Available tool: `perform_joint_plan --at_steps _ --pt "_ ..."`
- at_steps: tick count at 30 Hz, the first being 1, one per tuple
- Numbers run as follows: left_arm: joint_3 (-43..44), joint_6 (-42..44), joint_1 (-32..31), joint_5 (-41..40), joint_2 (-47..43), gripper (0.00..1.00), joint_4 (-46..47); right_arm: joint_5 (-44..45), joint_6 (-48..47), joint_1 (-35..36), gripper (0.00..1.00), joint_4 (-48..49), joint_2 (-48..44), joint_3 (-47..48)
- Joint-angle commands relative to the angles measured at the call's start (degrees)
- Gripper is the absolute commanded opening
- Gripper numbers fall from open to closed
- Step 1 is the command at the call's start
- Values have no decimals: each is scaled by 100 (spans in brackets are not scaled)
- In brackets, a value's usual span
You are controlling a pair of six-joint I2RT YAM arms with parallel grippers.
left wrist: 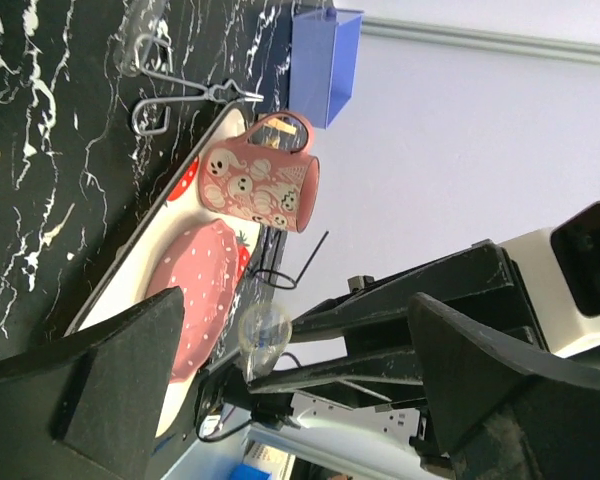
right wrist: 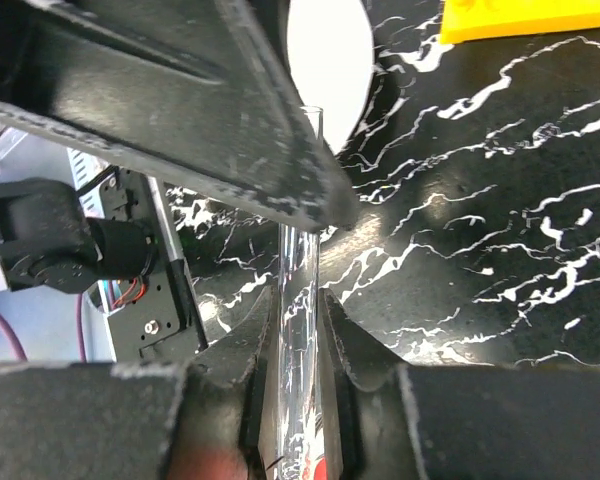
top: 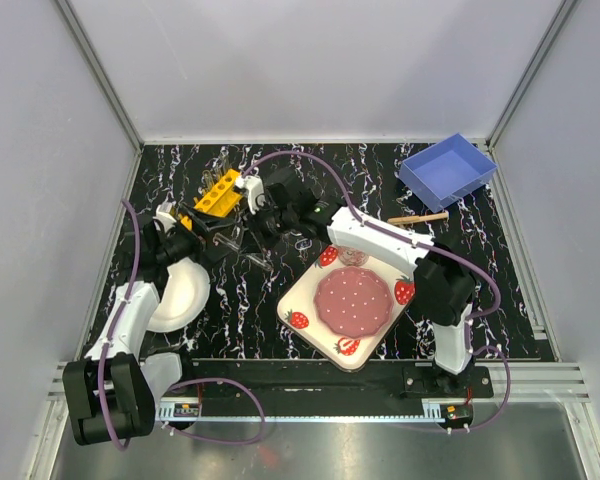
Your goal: Organize the chemistry lab equipment
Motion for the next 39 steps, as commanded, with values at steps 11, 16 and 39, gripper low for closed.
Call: perform_joint_plan --at_steps 11,16,39 --pt "-219 349 104 941 -587 75 -59 -302 -1274 120 19 -276 -709 -197" --pt "-184 621 122 888 -798 68 -437 -293 -1486 155 19 -391 -823 -276" --pt "-78 1272 131 756 -1053 34 -1186 -214 -2005 401 19 -655 -814 -320"
